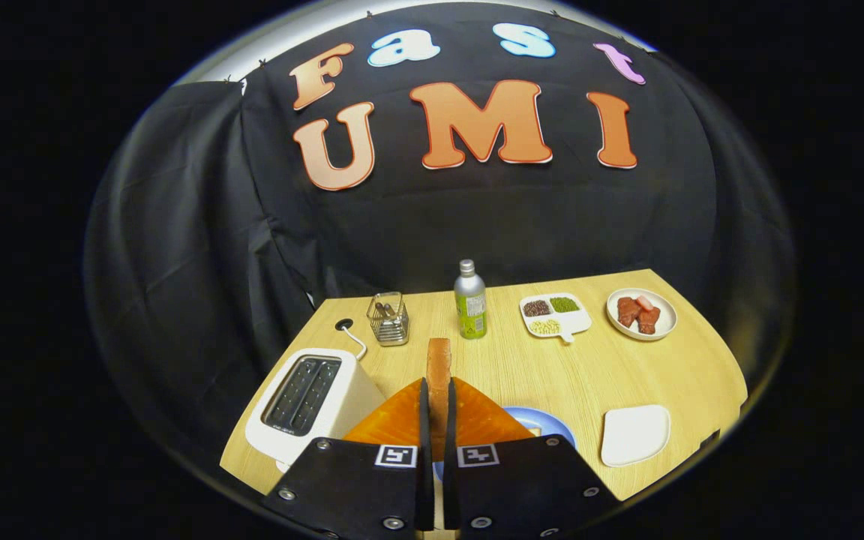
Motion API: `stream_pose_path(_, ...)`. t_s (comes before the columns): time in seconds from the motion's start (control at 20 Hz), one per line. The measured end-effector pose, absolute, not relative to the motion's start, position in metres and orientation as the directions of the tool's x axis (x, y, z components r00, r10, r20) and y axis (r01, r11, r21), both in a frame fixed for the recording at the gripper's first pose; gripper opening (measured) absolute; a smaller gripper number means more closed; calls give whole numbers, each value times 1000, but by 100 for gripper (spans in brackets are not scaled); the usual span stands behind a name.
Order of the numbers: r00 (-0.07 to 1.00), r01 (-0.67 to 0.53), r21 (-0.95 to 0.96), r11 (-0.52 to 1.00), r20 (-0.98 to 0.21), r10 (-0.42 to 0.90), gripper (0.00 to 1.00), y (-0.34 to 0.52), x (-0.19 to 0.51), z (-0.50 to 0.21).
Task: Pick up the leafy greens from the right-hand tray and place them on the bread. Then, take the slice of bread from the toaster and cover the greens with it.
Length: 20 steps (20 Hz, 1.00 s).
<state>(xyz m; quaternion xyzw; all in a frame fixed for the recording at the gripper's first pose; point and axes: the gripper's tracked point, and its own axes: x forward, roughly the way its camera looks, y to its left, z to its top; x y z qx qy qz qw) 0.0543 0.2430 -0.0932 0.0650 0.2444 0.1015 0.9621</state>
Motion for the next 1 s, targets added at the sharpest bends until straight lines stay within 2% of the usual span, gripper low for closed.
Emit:
stream_pose_path(0.5,801,-208,185,960,-532,276,5,230,41,-159)
stream_pose_path(1.0,755,-165,209,964,-602,260,6,182,36,-209)
